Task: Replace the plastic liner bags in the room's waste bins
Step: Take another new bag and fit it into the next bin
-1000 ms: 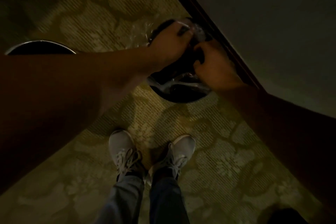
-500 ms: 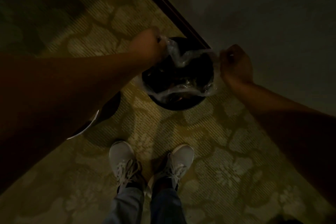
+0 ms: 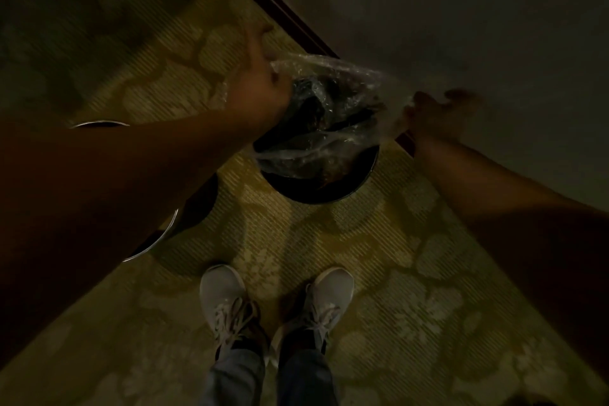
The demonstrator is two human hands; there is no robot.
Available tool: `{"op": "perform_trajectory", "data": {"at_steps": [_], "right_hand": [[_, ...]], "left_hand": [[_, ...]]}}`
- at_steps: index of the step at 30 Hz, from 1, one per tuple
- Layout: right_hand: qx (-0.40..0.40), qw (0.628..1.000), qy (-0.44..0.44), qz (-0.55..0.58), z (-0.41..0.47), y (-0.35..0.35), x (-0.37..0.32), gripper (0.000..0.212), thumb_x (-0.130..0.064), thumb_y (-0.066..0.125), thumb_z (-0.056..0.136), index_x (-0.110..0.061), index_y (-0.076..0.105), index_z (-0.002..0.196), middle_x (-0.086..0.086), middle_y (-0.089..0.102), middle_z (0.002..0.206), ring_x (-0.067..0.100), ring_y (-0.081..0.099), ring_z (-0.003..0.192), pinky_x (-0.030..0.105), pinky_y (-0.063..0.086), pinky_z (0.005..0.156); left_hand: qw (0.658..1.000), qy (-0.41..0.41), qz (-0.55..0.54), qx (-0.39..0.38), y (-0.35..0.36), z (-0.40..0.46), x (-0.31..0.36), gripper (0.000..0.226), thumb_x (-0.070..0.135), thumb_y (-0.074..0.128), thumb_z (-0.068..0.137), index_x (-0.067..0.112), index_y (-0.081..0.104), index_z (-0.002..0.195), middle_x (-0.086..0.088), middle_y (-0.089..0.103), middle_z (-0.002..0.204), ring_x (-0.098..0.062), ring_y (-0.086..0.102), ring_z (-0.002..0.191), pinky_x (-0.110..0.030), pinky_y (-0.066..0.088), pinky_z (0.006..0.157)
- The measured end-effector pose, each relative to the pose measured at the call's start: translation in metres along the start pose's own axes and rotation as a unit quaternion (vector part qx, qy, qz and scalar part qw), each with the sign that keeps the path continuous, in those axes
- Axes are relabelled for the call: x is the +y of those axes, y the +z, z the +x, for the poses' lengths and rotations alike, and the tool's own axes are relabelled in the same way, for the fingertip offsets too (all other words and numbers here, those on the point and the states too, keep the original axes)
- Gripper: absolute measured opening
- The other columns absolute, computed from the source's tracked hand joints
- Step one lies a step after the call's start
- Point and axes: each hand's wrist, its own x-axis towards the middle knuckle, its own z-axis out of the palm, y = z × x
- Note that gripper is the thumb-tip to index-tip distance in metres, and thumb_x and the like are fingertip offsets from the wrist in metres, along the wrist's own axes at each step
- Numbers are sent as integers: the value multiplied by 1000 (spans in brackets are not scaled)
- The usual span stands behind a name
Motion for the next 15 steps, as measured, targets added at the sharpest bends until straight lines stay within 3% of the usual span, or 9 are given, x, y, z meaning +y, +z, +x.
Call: {"op": "perform_trajectory", "data": {"at_steps": [2,4,6,10,13,15], "right_hand": [[4,981,-138,-135,-19,6,-10,39,-18,63,90,-12,51,126,-3,62,106,9,62,88,23,52,79],[-81,934,-261,-228,-32,16,-8,28,-22,62,91,-16,56,119,0,61,113,12,60,97,23,46,78],[-171,882,-324,-297,-34,24,-7,37,-27,61,91,-14,57,126,6,58,125,19,58,111,26,45,87],[-267,848,-271,-368,-19,34,-2,76,-31,64,84,-19,33,152,10,40,150,30,41,137,47,40,112],[-290,842,-244,-385,-12,40,-5,83,-39,65,80,-29,27,153,3,41,151,26,43,137,49,41,111],[-304,850,-211,-376,-9,42,-11,74,-39,65,83,-35,32,149,-9,46,143,16,49,127,40,44,105]], "left_hand": [[994,62,77,-49,-1,-4,-3,62,17,56,93,36,26,144,5,55,123,-14,65,95,-40,60,74],[980,81,146,-105,1,-7,-11,60,15,60,91,35,34,141,2,49,131,-19,58,113,-44,57,87],[964,100,199,-144,2,-4,-16,62,13,62,88,33,38,141,-3,43,141,-27,48,127,-51,51,97],[940,88,260,-201,2,3,-20,75,21,65,88,26,28,153,-8,32,155,-36,41,136,-53,43,106],[942,30,254,-216,3,9,-23,77,27,65,91,28,24,155,-8,31,157,-35,44,136,-52,44,107],[942,21,255,-217,1,13,-22,69,33,64,92,30,30,153,-7,42,151,-32,48,134,-49,43,108]]}}
